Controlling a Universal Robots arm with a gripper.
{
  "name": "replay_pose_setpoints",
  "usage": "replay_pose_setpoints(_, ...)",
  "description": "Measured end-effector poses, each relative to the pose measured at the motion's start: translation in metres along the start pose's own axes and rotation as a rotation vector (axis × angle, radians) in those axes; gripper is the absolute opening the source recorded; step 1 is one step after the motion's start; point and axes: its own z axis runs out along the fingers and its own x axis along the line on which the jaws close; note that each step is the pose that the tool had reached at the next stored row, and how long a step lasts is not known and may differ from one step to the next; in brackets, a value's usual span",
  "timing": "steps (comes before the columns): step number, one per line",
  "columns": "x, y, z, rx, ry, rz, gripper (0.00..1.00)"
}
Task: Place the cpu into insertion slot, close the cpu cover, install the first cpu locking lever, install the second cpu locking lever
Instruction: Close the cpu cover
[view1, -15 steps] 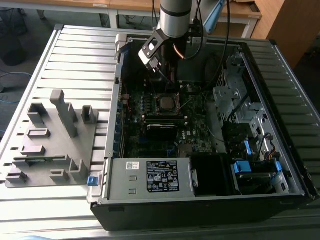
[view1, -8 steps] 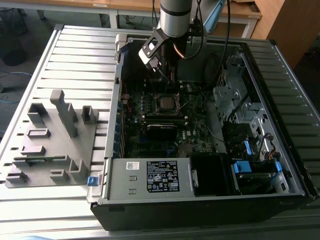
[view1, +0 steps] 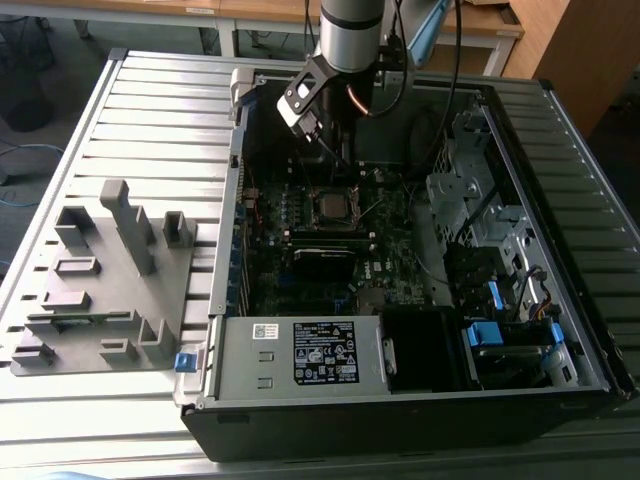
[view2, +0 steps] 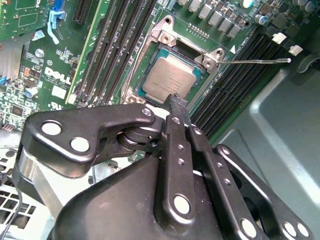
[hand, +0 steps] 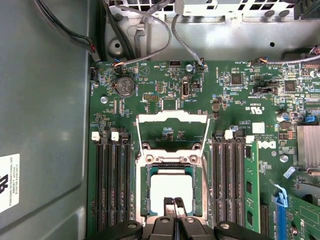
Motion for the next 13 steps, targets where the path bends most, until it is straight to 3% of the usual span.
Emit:
replay_pose_setpoints(7, 0.0002, 0.0005, -0.0078, -0.0002, 0.0003, 0.0, 0.11)
replay_pose_setpoints(13, 0.0002, 0.0005, -0.0089, -0.0002, 0.0004, 0.0, 0.11)
